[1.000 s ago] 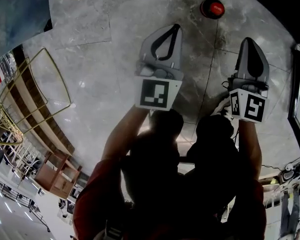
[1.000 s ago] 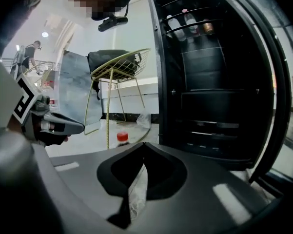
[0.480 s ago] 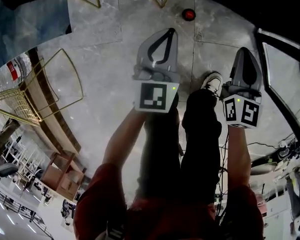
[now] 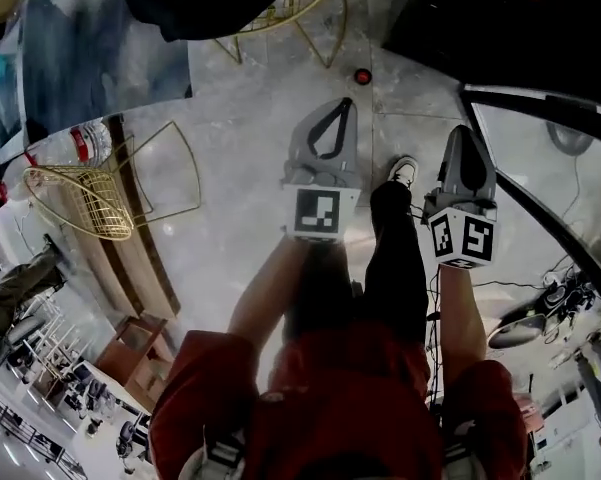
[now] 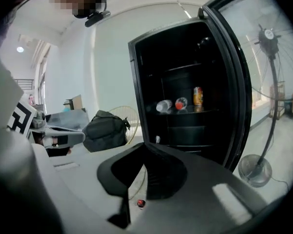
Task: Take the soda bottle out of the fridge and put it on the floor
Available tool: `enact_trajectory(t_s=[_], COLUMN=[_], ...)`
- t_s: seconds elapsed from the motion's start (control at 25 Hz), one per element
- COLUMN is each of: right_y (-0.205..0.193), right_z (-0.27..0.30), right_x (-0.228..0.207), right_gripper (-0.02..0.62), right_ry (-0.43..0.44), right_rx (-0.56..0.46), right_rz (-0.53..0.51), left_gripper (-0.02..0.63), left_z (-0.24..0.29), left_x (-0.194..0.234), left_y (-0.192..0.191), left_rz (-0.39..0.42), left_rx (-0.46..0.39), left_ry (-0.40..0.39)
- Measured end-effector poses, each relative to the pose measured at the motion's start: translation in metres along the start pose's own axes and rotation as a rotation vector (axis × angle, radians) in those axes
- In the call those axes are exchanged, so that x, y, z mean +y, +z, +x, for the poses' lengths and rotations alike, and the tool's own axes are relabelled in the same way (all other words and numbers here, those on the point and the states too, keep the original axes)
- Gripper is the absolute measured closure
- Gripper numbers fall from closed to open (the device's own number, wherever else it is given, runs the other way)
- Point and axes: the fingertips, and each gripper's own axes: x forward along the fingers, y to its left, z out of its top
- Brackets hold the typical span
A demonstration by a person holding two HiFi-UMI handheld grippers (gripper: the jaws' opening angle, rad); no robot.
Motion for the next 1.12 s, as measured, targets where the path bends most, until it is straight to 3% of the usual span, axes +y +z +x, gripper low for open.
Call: enact_trajectory(t_s=[0.24, 0.48, 0.72, 0.88, 1.12], right_y=[0.120, 0.212, 0.269, 0.289, 0.300], right_z=[-0.067, -0.128, -0.161, -0.180, -0.203], right_x=[-0.004, -0.012, -0.022, -0.013, -0.023], right_gripper=[0.595, 0.595, 0.595, 0.595, 0.595], right_ry=[-0.024, -0.043, -0.079, -0.167, -0.191], right_rx=[-0.055, -0.100, -0.228, -0.204, -0.194], right_rz=[0.019, 0.022, 0.034, -0.001, -0.023], left_gripper=[0.606, 0.606, 0.606, 0.606, 0.606], left_z=[-0.047, -0.086, -0.095, -0.101, -0.103], left_x=[-0.024, -0.046, -0.068, -0.082, -0.098], left_y=[0.140, 0.240, 0.289, 0.312, 0.338], left_rz=[-0.021, 0.009, 0.056, 0.106, 0.126], left_rx=[-0.040, -0.081, -0.134, -0.164, -0.189], left_ry=[-0.005, -0.035, -0.109, -0.174, -0.187])
